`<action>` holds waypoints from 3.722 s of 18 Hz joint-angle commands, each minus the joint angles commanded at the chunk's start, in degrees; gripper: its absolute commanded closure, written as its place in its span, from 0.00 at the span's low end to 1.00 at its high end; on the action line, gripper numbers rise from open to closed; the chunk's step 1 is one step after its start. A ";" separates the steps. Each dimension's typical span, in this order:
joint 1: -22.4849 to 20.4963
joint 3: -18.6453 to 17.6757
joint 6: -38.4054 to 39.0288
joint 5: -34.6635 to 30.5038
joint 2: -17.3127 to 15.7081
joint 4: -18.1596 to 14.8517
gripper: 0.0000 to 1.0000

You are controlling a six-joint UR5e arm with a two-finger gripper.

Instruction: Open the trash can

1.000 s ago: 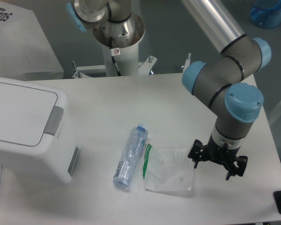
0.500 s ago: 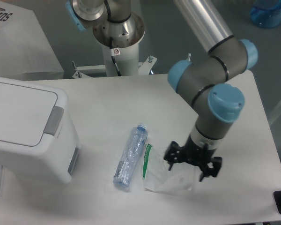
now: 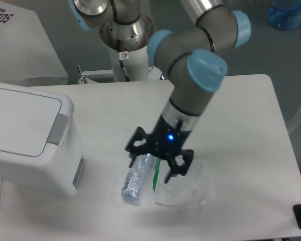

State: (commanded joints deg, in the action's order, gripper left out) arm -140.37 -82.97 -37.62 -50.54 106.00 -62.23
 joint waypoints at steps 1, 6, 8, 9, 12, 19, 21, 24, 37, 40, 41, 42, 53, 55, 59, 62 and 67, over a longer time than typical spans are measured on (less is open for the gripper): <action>1.14 0.00 0.00 0.27 -0.70 0.00 0.00; 5.53 -1.40 -0.09 0.97 -3.43 0.09 0.00; 6.16 -3.33 0.09 1.15 -4.48 0.26 0.00; 6.16 -4.91 0.09 1.15 -5.27 0.61 0.00; 6.16 -8.78 0.09 1.15 -7.30 4.21 0.00; 6.25 -9.76 -0.09 0.53 -7.22 5.01 0.00; 6.25 -9.93 -0.09 0.53 -7.13 5.97 0.00; 6.33 -10.02 -0.09 0.44 -7.04 5.98 0.00; 6.51 -11.96 -0.18 0.27 -7.13 8.09 0.00; 6.51 -11.96 -0.18 -0.17 -7.04 8.09 0.00; 6.51 -11.96 -0.18 -0.17 -7.04 8.09 0.00; 6.51 -11.96 -0.18 -0.17 -7.04 8.09 0.00; 6.42 -10.91 0.09 -0.17 -7.30 8.00 0.00; 6.42 -8.19 0.09 -0.08 -7.22 8.00 0.00; 4.23 -3.70 0.09 -0.26 -5.38 7.91 0.00; 1.07 -3.26 -0.17 -4.02 -3.88 8.00 0.00; -3.41 -0.10 -0.88 -11.32 4.63 8.17 0.00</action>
State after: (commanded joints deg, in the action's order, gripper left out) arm -143.78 -83.07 -38.50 -61.86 110.63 -54.05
